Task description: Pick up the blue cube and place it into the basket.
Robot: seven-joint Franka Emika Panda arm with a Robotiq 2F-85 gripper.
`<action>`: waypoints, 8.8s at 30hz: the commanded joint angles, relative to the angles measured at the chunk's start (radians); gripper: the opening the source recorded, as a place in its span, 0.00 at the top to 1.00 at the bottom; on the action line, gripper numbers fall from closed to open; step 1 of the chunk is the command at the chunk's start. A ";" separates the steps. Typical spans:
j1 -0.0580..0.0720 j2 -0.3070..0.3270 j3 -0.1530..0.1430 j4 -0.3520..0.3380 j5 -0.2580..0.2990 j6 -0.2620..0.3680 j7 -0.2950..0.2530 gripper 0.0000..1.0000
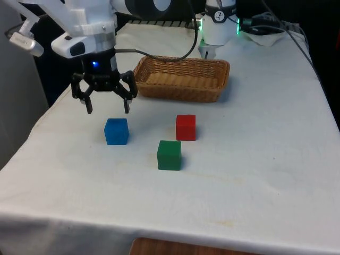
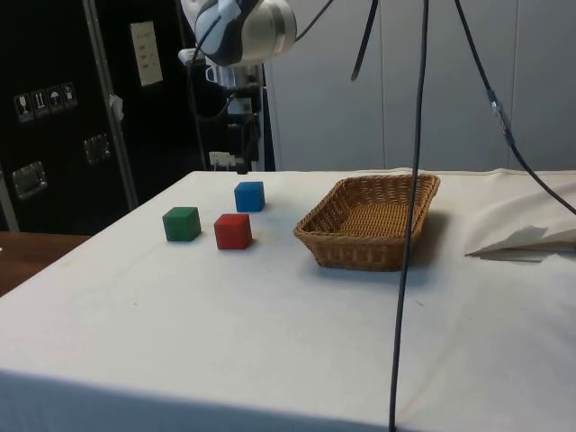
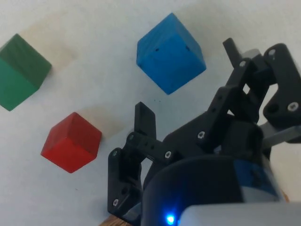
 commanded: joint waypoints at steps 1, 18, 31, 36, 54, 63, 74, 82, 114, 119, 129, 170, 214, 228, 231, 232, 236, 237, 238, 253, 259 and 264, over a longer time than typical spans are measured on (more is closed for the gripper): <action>-0.002 0.003 0.002 0.004 0.003 0.001 0.000 0.00; 0.004 0.022 0.005 -0.001 0.028 0.000 0.002 0.00; -0.002 0.077 0.014 0.036 0.089 -0.005 -0.004 0.00; -0.002 0.097 0.014 0.049 0.106 -0.006 -0.004 0.00; 0.001 0.151 0.003 0.078 0.111 0.003 -0.002 0.00; -0.002 0.159 0.002 0.085 0.113 0.003 -0.003 0.43; -0.001 0.159 0.000 0.085 0.113 0.003 -0.003 1.00; 0.004 0.117 -0.019 0.068 0.106 -0.025 -0.007 1.00; 0.028 -0.138 -0.079 -0.064 0.058 -0.157 -0.044 1.00; 0.032 -0.190 -0.083 -0.089 0.040 -0.180 -0.037 1.00; 0.032 -0.262 -0.082 -0.119 0.024 -0.219 -0.032 1.00; 0.068 -0.556 -0.083 -0.409 -0.076 -0.141 0.024 1.00; 0.062 -0.858 -0.085 -0.698 -0.297 -0.177 0.104 1.00; 0.048 -0.971 -0.095 -0.796 -0.419 -0.156 0.172 1.00; 0.047 -0.995 -0.095 -0.818 -0.429 -0.146 0.183 1.00; 0.052 -0.986 -0.099 -0.809 -0.414 -0.163 0.171 1.00; 0.048 -1.018 -0.094 -0.843 -0.426 -0.130 0.191 1.00; 0.049 -1.025 -0.092 -0.850 -0.425 -0.127 0.194 1.00; 0.050 -1.040 -0.089 -0.863 -0.424 -0.121 0.200 1.00; 0.053 -1.132 -0.049 -0.956 -0.419 -0.114 0.260 1.00; 0.055 -1.136 -0.023 -0.972 -0.413 -0.118 0.299 1.00; 0.053 -1.143 -0.020 -0.978 -0.414 -0.119 0.304 1.00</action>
